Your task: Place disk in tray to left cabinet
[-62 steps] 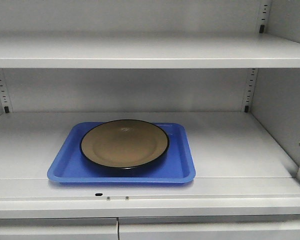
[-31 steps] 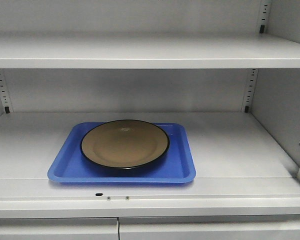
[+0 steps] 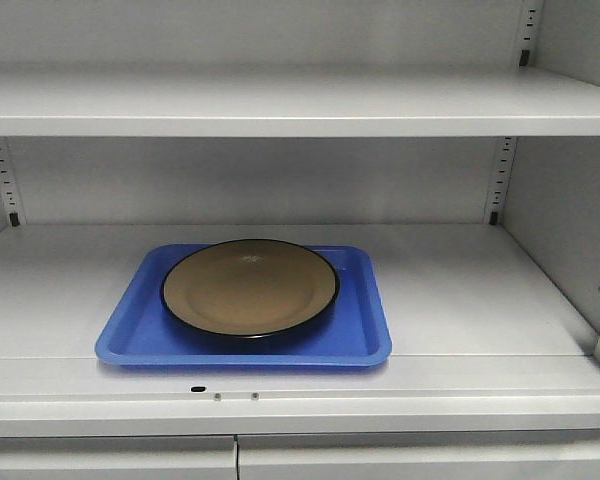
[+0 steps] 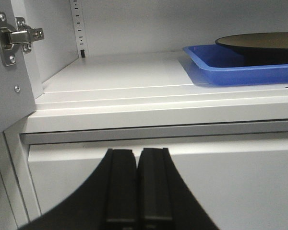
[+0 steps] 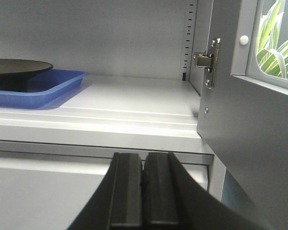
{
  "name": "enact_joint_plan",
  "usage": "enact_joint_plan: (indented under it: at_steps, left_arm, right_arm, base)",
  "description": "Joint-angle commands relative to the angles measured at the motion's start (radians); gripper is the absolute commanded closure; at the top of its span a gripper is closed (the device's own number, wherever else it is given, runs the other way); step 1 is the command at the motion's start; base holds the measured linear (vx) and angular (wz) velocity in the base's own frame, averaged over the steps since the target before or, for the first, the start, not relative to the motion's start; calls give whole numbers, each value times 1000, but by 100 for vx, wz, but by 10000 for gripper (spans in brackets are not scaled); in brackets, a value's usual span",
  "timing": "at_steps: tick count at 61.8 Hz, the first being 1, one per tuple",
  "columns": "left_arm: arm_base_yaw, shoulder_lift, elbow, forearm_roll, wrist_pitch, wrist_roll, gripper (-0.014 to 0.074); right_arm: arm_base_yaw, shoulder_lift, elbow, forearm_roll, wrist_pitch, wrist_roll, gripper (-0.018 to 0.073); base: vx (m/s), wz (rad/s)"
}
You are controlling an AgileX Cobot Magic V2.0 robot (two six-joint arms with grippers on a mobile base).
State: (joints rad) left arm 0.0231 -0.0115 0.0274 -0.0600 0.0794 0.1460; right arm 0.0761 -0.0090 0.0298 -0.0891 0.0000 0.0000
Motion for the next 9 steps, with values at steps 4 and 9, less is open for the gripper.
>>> enact_joint_plan:
  at_steps: [4, 9]
  left_arm:
    - [1, -15, 19, -2, -79, -10, 603]
    - [1, -15, 19, -2, -79, -10, 603]
  right_arm:
    - [-7, -9, 20, -11, -78, 0, 564]
    - [-7, -9, 20, -11, -78, 0, 564]
  base:
    - [0, 0]
    - [0, 0]
